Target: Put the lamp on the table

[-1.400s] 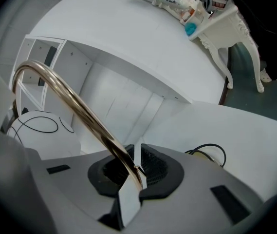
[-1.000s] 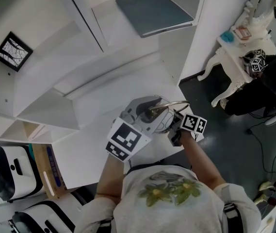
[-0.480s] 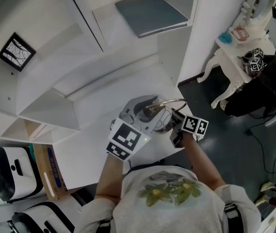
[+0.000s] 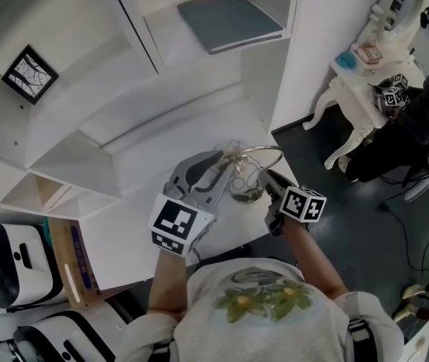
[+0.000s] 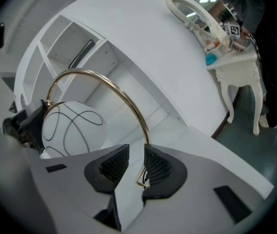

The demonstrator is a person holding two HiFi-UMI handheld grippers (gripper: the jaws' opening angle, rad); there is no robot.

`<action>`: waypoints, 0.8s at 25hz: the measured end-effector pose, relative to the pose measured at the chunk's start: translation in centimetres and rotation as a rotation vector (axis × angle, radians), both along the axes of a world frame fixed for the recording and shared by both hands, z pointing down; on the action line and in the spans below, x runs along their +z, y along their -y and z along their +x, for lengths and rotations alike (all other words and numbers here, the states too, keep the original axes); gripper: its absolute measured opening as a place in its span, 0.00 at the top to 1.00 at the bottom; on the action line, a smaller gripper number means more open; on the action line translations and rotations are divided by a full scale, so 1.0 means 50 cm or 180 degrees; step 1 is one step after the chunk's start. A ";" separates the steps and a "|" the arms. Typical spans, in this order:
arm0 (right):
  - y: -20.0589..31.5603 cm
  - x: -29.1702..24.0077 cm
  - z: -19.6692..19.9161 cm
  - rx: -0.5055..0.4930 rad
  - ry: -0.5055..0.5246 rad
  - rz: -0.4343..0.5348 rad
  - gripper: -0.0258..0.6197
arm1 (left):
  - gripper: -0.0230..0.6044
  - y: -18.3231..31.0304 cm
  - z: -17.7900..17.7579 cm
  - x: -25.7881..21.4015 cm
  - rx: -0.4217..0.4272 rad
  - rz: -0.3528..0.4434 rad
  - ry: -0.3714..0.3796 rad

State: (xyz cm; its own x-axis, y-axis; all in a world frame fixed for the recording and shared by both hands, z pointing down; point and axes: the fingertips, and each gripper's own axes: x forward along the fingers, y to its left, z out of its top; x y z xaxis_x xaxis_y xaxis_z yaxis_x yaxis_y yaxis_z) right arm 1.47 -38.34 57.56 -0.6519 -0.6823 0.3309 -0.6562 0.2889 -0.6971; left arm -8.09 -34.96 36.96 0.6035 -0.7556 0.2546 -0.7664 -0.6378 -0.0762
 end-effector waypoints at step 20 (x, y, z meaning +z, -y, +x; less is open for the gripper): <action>-0.204 -0.229 -0.089 -0.0914 -0.0458 0.1407 0.91 | 0.92 -0.155 0.064 0.089 -0.0107 -0.0332 0.0069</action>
